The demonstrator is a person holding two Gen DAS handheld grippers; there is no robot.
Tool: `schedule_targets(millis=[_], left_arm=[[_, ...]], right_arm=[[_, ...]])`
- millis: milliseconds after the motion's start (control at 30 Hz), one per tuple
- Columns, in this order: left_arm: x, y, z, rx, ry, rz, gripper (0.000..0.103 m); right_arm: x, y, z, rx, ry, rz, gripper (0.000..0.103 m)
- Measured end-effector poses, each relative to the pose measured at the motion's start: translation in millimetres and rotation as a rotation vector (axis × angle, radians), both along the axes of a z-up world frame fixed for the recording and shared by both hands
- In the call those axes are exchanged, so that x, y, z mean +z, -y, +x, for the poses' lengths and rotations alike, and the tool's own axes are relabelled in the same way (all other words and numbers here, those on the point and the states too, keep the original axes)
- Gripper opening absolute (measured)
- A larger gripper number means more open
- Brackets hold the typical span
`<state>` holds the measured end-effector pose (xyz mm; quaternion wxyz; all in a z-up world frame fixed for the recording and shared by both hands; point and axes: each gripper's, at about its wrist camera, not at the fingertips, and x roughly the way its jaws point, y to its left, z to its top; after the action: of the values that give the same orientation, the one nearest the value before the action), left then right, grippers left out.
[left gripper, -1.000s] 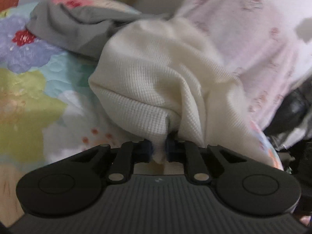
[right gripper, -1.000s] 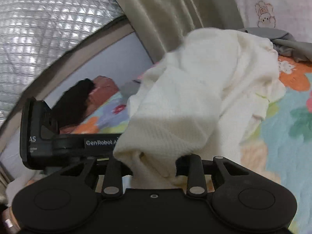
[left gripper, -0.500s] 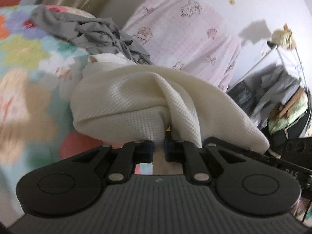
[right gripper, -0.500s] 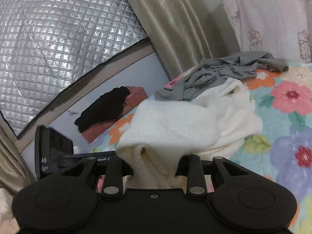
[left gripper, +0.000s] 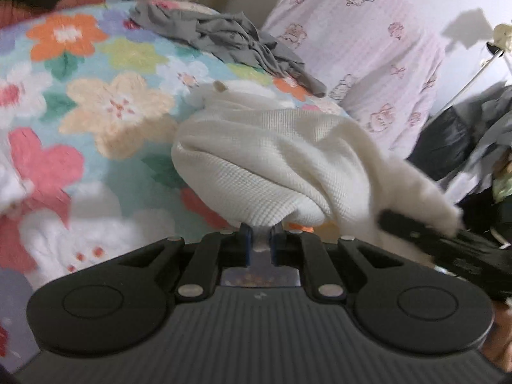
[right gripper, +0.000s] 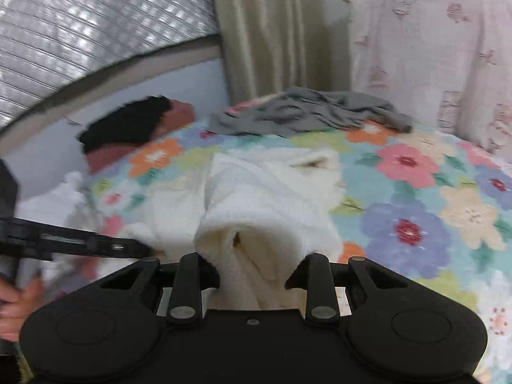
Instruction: Fold clothes
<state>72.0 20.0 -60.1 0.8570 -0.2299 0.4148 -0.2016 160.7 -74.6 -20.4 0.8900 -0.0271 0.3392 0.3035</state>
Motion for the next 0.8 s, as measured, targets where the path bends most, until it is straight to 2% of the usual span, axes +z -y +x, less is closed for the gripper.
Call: schedule_targets(millis=[100, 133, 200, 233, 267, 300, 333, 400, 467, 533, 567, 667, 800], left_arm=[[-3, 4, -5, -0.001, -0.001, -0.006, 0.009], [3, 3, -11, -0.012, 0.015, -0.011, 0.009], [22, 0, -22, -0.035, 0.061, 0.011, 0.011], [31, -2, -26, -0.035, 0.085, 0.043, 0.02], [37, -4, -32, -0.025, 0.106, 0.082, 0.036], [43, -8, -38, -0.014, 0.127, 0.122, 0.044], [47, -13, -44, 0.005, 0.146, 0.156, 0.049], [45, -28, -50, 0.04, 0.155, 0.167, 0.049], [36, -50, -49, 0.085, 0.113, 0.105, 0.049], [25, -70, -50, 0.135, 0.08, 0.036, 0.049], [21, -78, -51, 0.156, 0.071, 0.016, 0.049], [14, -88, -49, 0.189, 0.073, -0.009, 0.049], [8, -91, -42, 0.189, 0.094, -0.083, 0.05]], right_arm=[[-4, 6, 8, -0.049, -0.015, 0.019, 0.033], [2, 7, 9, -0.069, 0.005, 0.024, 0.033], [23, 2, 6, -0.11, 0.105, -0.002, 0.033], [34, -4, 4, -0.127, 0.172, -0.034, 0.033], [46, -15, 3, -0.134, 0.243, -0.077, 0.033], [56, -27, 3, -0.132, 0.299, -0.111, 0.033], [65, -38, 5, -0.113, 0.315, -0.116, 0.034], [74, -56, 15, -0.009, 0.228, -0.034, 0.038], [73, -70, 29, 0.171, 0.05, 0.127, 0.051], [65, -72, 41, 0.29, -0.113, 0.277, 0.052], [59, -65, 44, 0.291, -0.143, 0.325, 0.055], [43, -39, 52, 0.213, -0.15, 0.364, 0.057], [4, 8, 70, 0.035, -0.227, 0.342, 0.057]])
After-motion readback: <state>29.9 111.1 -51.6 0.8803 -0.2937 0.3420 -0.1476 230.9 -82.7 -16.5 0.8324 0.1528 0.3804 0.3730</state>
